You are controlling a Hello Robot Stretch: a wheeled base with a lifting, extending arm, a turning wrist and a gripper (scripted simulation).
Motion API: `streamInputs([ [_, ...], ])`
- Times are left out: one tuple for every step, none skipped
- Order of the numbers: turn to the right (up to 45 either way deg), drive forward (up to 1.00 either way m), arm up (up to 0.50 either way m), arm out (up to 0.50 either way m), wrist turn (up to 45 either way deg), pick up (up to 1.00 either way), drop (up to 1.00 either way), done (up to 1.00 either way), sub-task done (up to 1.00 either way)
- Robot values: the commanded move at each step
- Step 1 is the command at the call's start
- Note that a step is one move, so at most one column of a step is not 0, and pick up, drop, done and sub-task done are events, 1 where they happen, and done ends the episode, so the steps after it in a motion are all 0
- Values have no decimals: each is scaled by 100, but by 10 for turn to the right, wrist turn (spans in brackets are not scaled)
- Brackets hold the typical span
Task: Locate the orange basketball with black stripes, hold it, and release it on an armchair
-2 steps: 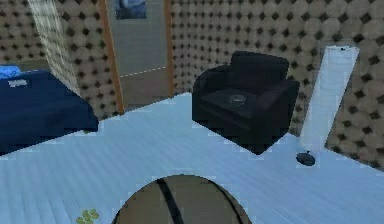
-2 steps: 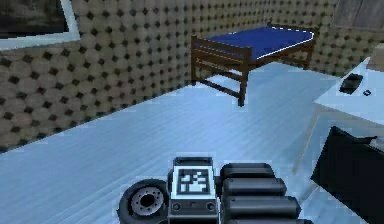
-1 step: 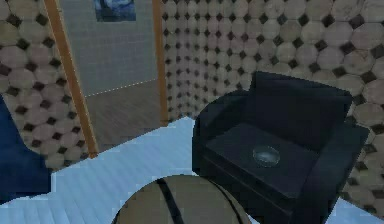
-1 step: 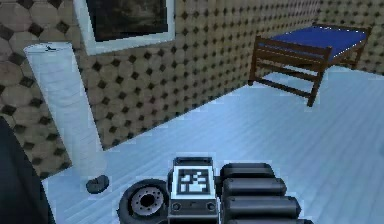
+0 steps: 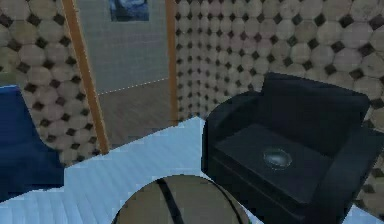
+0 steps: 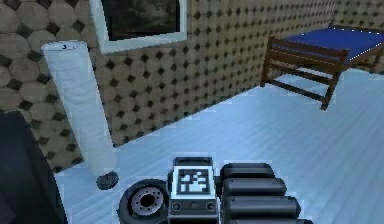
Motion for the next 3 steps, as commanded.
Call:
streamInputs([
  [0, 75, 0, 0, 0, 0, 0, 0, 0],
  [120, 0, 0, 0, 0, 0, 0, 0, 0],
  [30, 0, 0, 0, 0, 0, 0, 0, 0],
])
